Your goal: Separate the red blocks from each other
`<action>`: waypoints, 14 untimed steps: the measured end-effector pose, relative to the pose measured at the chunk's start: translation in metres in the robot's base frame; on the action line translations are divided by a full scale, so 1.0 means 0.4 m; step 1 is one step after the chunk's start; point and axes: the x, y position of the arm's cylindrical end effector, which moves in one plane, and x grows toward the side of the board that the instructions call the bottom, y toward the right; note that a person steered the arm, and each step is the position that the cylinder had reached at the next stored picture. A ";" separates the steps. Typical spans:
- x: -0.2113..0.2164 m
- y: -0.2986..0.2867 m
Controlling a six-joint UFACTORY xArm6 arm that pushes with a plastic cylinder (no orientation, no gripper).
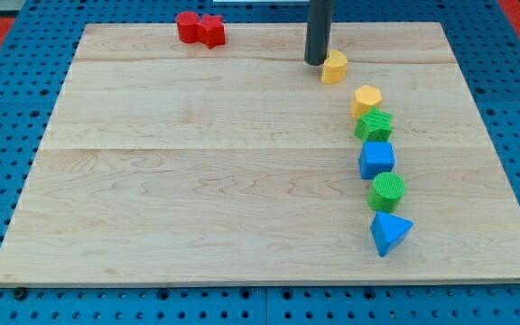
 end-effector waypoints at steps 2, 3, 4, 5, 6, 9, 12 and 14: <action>0.103 0.072; 0.104 0.083; -0.022 -0.038; 0.108 -0.303; 0.083 -0.600; -0.194 -0.772; -0.193 -0.463; -0.188 -0.081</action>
